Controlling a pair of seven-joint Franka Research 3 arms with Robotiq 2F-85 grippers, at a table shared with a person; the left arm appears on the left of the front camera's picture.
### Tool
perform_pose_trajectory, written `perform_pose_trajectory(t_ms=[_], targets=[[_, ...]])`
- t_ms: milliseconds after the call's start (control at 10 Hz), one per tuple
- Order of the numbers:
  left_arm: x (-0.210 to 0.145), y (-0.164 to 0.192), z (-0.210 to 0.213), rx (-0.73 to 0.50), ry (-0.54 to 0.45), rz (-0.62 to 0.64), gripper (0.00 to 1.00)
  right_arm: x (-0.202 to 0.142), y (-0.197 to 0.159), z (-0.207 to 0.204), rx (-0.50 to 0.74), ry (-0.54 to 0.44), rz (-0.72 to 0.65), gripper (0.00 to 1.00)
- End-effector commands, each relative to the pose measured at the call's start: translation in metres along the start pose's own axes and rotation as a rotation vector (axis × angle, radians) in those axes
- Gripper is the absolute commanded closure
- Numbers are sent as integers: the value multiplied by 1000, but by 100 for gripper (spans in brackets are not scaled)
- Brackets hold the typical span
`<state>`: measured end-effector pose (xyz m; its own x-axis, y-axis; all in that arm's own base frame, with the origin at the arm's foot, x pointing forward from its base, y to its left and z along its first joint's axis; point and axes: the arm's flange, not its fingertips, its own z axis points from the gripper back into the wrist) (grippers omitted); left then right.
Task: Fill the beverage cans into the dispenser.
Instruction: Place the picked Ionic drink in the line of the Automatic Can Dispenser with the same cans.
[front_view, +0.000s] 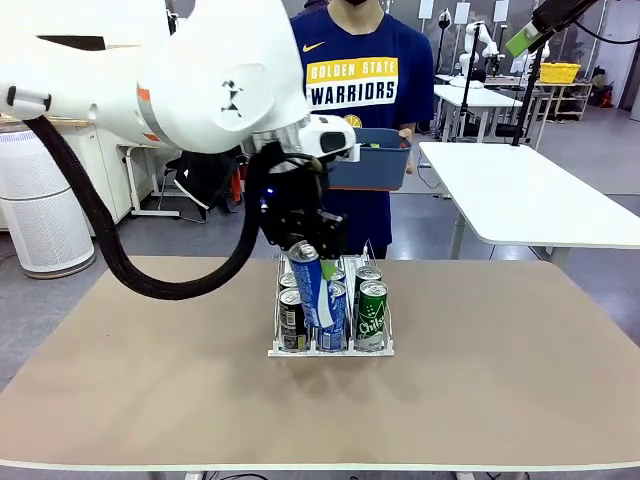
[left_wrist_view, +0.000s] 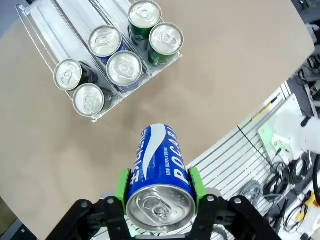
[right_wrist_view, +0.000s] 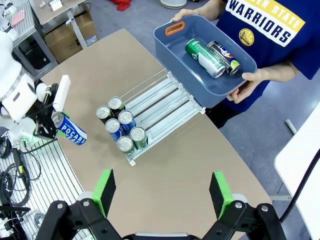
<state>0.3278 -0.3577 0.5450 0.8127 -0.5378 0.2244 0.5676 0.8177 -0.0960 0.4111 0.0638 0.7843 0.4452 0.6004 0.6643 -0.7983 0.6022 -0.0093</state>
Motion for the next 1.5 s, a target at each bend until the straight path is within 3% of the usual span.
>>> perform_pose_trajectory(t_ms=[0,300,1000,1100,1400], targets=[[1,-19,-6,89,-46,17,43,-1,1,1,3,-4,-2,0],[-3,-45,-36,167,-89,8,43,-1,1,1,3,-4,-2,0],[-7,-23,-73,83,-80,-129,43,-1,1,1,3,-4,-2,0],[-6,-36,-71,115,-75,-73,43,-1,1,1,3,-4,-2,0],[-5,-30,-75,112,-67,-90,43,-1,1,1,3,-4,-2,0]])
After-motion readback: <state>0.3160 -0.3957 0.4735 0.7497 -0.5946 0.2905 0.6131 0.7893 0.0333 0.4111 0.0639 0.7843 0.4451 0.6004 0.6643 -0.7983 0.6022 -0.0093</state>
